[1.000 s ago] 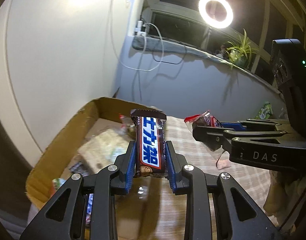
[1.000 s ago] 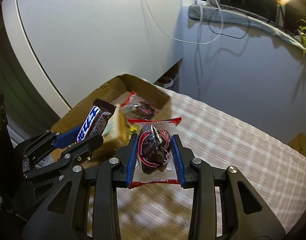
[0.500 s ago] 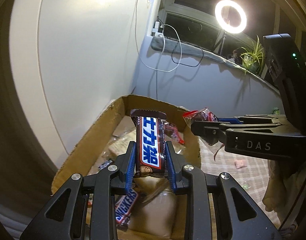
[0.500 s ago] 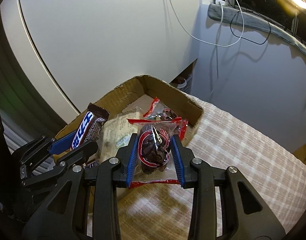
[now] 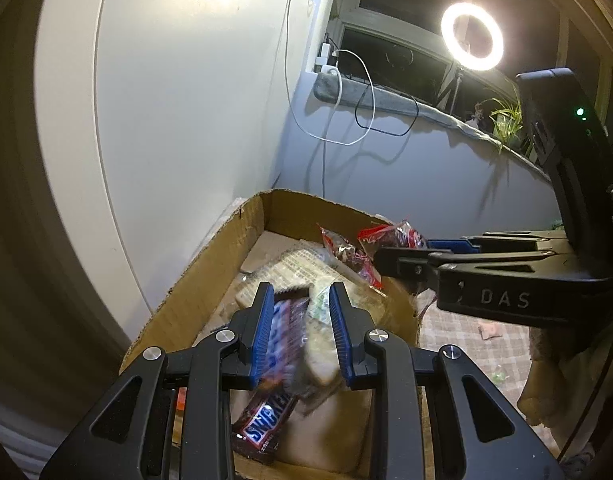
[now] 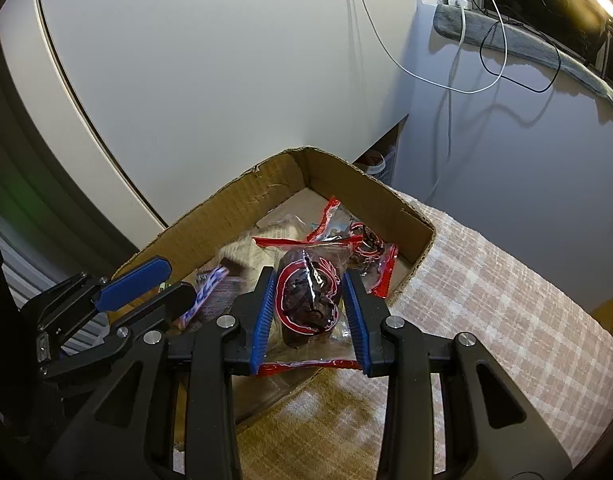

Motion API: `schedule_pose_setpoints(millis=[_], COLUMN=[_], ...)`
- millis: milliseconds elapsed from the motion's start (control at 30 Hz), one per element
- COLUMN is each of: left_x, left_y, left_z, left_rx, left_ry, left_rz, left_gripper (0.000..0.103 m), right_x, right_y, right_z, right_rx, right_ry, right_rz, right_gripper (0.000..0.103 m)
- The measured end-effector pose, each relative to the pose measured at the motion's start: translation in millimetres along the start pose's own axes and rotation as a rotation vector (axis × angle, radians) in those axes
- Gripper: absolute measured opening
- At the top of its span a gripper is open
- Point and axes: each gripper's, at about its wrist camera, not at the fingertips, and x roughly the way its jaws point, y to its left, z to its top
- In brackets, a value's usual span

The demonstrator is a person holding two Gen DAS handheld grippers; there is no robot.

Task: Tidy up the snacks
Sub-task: 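Carry the Snickers bar and red chocolate into the box and open both tools, then move both tools out of the box toward the pink and green candies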

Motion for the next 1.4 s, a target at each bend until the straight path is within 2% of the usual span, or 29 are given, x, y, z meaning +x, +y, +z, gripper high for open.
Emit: schedule_pose_setpoints(millis=[67,133,233,267,533,900,1167,1400], left_x=[-0.5,-0.5,-0.4,-0.4,0.3,-2.2,-6.6,-5.9], left_y=[-1.1,-0.6,0.5,0.7,1.0,-7.5,-25.0,-51.2], left_z=[-0.8,-1.0,0.1,0.3,2.6,3.5,4.3,0.8], left_rx=[0.006,0.002,0.0,-0.001,-0.006,0.009,0.034,0.076], left_ry=[-0.001,-0.004,-0.008,-0.008,-0.015,-0.023,-0.031,-0.014], left_rz=[0.011,0.014,0.017,0.017,0.019,0.012,-0.013,-0.069], left_gripper=[0.034,0.045,0.047,0.049,0.056,0.056,0.056,0.056], right_x=[0.0,-1.5,-5.0,-5.9,-6.2,-13.3,-27.4,-47.7], right_y=[0.0,-1.1,-3.1,-3.9,-12.5,-20.1,-32.2,-62.7], right_z=[-0.2,-0.1,0.4,0.9,1.4,-2.0,-11.2,-28.9], right_rx=[-0.003,-0.001,0.001,0.002,0.021,0.031,0.032,0.084], right_ry=[-0.002,-0.011,-0.029,-0.034,-0.034,-0.039,-0.049,-0.079], right_rz=[-0.009,-0.018,-0.035,-0.041,-0.057,-0.075,-0.083,-0.074], right_gripper=[0.043,0.058,0.072,0.074,0.074,0.074,0.074,0.074])
